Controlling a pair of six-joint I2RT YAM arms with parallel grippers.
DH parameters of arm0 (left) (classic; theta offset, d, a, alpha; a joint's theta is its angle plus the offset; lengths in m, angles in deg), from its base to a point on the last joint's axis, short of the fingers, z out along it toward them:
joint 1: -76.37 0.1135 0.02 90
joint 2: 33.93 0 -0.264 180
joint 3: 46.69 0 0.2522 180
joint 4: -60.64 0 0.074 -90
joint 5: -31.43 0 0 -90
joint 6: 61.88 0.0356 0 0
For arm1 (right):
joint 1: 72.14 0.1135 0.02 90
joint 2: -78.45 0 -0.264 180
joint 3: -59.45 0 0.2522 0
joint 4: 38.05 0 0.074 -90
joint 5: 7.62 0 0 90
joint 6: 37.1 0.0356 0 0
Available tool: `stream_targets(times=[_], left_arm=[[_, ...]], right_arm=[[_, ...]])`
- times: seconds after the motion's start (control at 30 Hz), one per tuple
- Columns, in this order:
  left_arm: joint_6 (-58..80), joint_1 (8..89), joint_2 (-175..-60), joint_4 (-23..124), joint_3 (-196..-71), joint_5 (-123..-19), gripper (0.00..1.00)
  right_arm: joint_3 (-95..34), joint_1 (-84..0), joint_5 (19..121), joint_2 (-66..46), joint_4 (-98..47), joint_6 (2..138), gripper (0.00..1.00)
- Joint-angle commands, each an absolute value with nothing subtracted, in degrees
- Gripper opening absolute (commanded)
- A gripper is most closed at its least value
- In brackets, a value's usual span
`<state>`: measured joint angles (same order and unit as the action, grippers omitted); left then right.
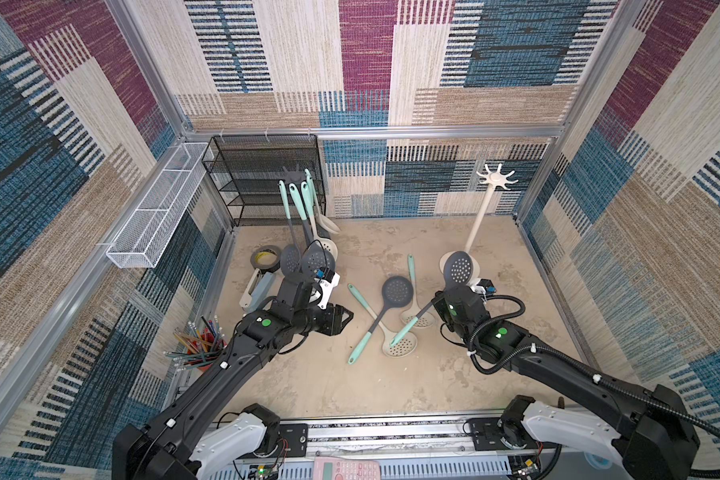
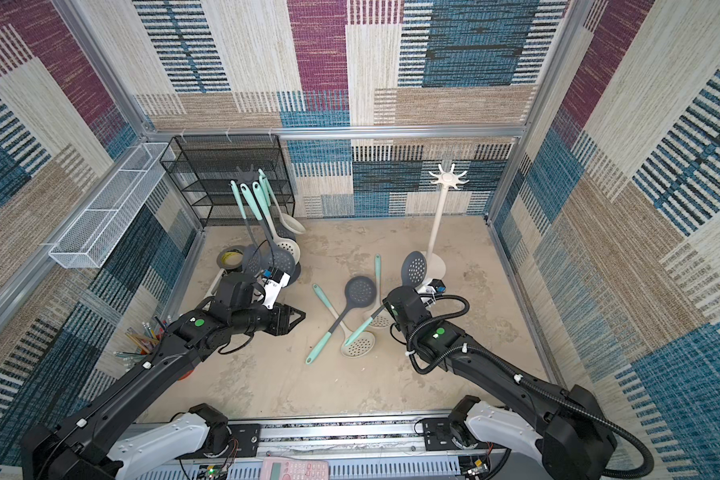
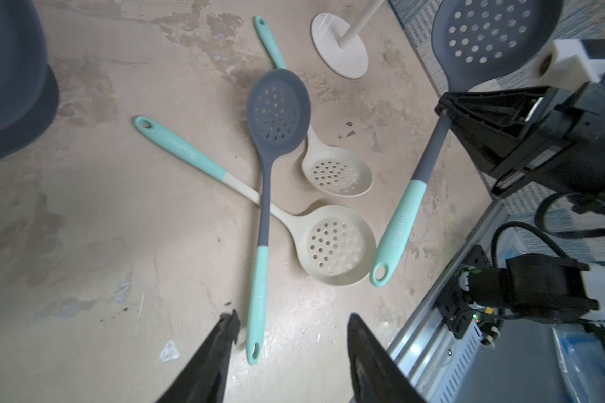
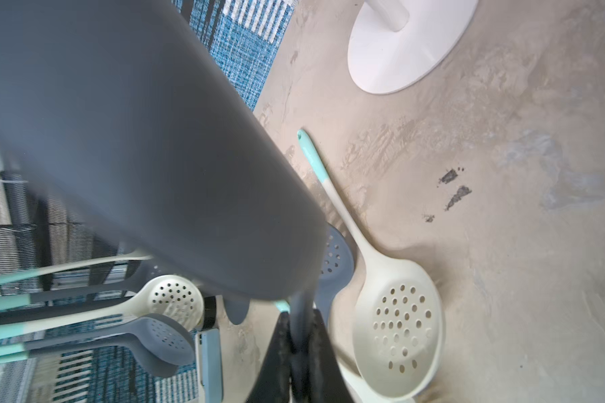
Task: Hang the skimmer on the kitchen utensil rack
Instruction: Pick up the skimmer from the center of the board.
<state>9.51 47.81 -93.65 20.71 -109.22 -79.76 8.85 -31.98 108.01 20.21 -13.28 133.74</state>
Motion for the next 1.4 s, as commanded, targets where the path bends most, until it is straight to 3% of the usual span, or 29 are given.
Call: stream_targets(times=[0.0, 0.47, 0.87, 1.37], left_arm=[[-1.4, 46.8, -92.7, 28.4, -107.5, -83.4, 0.53], [-26.5, 37.5, -92.7, 50.2, -103.8, -74.8, 0.5], [-38.4, 32.9, -96.0, 66.8, -101.0, -69.6, 0.5], [-48.5, 29.7, -103.9, 76.5, -101.4, -64.7, 0.5]], right_arm=[[11.3, -32.1, 110.2, 23.5, -19.8, 139.1, 0.1], [13.7, -34.3, 112.1, 31.7, -25.1, 144.4, 0.11], [16.0, -35.9, 110.0, 31.4, -32.4, 151.8, 0.12], [16.7, -36.5, 110.6, 29.0, -35.1, 156.6, 0.12]])
